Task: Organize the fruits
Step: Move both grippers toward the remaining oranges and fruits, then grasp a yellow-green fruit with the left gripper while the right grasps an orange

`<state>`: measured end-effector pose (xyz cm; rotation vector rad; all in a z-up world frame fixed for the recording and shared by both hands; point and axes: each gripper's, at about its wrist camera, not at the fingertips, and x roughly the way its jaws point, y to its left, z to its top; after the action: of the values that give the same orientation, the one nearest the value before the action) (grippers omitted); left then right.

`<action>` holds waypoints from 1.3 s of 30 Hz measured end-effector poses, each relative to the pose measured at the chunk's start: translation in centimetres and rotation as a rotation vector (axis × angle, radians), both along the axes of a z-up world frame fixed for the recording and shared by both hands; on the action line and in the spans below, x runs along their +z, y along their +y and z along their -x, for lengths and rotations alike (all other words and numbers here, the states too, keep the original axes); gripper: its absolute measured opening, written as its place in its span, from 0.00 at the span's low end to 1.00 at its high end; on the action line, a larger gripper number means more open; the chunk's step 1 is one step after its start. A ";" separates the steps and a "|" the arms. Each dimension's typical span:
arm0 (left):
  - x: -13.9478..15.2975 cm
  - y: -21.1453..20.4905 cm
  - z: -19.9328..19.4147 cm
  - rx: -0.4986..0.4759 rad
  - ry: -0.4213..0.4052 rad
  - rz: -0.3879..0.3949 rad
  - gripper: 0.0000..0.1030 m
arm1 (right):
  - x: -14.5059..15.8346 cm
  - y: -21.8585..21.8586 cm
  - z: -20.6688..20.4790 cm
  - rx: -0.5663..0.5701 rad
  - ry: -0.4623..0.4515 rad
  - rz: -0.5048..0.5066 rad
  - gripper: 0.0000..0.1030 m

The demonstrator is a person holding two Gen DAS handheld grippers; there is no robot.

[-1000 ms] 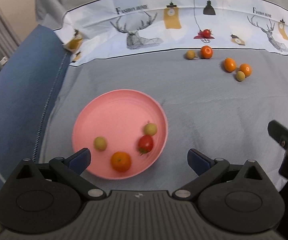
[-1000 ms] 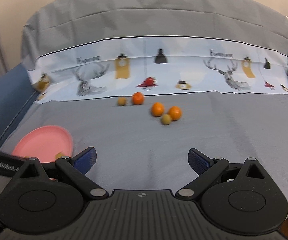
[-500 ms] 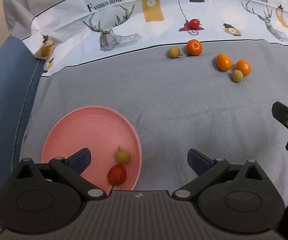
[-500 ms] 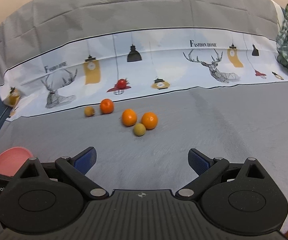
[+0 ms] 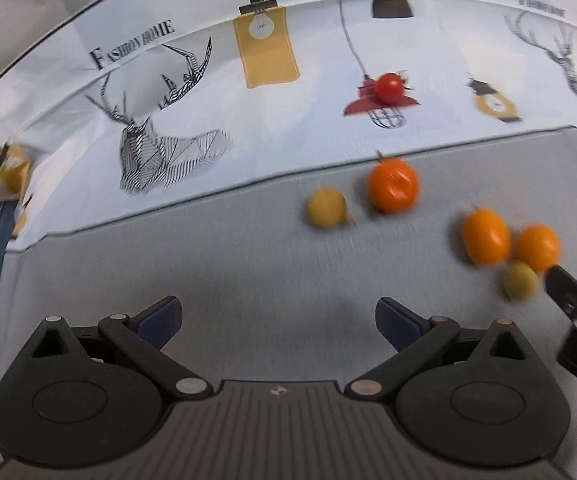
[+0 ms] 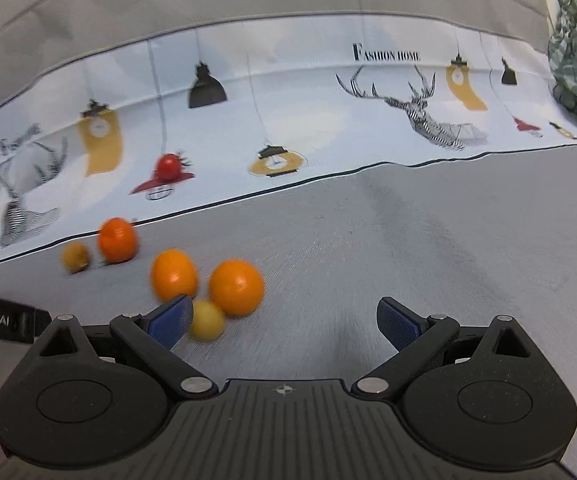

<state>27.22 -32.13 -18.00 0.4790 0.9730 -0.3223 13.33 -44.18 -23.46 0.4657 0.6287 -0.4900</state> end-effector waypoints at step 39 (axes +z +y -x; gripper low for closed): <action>1.3 -0.6 -3.0 -0.052 0.062 0.244 0.29 | -1.4 -2.7 -0.2 -0.151 -0.116 0.091 0.38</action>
<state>30.18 -32.76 -16.66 0.2735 0.9680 -0.4989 13.49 -46.90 -24.86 0.4534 0.4602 -0.6273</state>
